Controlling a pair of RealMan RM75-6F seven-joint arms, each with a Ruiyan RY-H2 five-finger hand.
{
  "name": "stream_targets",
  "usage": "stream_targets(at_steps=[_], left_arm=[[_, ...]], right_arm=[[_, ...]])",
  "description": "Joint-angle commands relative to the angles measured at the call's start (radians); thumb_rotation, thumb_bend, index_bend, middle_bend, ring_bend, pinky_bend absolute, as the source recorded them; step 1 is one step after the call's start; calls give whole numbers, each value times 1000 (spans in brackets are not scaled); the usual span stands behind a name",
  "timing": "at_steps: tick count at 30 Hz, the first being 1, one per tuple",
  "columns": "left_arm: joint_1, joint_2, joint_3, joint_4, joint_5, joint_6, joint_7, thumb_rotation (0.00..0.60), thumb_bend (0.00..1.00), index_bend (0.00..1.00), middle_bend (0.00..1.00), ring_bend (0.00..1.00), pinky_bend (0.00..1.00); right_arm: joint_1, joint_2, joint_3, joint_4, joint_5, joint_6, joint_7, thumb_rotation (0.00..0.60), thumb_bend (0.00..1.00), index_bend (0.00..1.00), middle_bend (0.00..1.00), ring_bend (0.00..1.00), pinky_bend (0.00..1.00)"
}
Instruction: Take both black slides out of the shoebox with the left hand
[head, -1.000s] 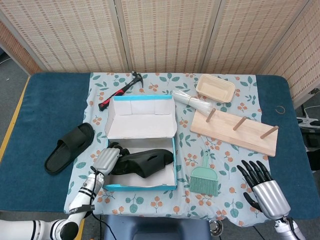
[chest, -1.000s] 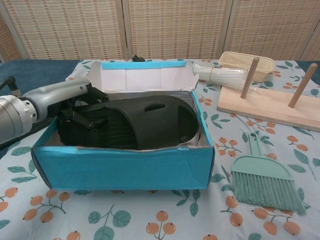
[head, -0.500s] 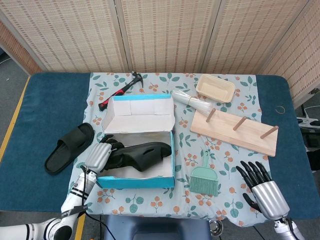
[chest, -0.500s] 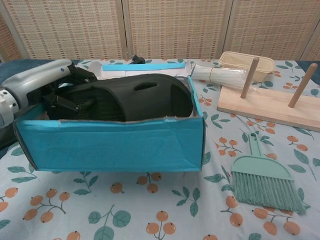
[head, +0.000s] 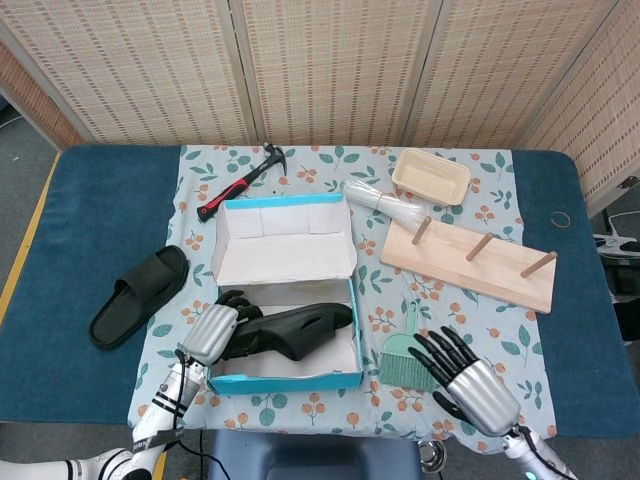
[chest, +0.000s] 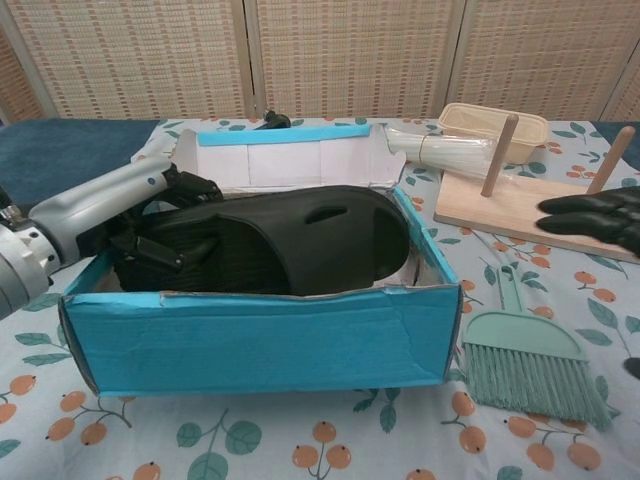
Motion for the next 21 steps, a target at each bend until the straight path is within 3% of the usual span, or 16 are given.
stream_targets(at_steps=[1, 7, 15, 21], left_arm=[[-2, -6, -8, -6, -6, -6, 9, 600, 684, 816, 660, 331, 194], [-2, 6, -24, -21, -12, -20, 5, 600, 685, 816, 663, 332, 194], [6, 35, -55, -42, -22, -28, -62, 600, 686, 816, 671, 349, 196], [9, 98, -105, -104, -34, -40, -156, 600, 686, 817, 674, 354, 199]], right_arm=[[94, -111, 21, -9, -32, -130, -6, 600, 237, 0, 0, 0, 0], [133, -206, 30, 4, -3, -188, -40, 600, 237, 0, 0, 0, 0], [143, -212, 9, 2, 74, -276, -122, 600, 238, 0, 0, 0, 0], [135, -185, 4, -12, 65, -184, -76, 600, 237, 0, 0, 0, 0]])
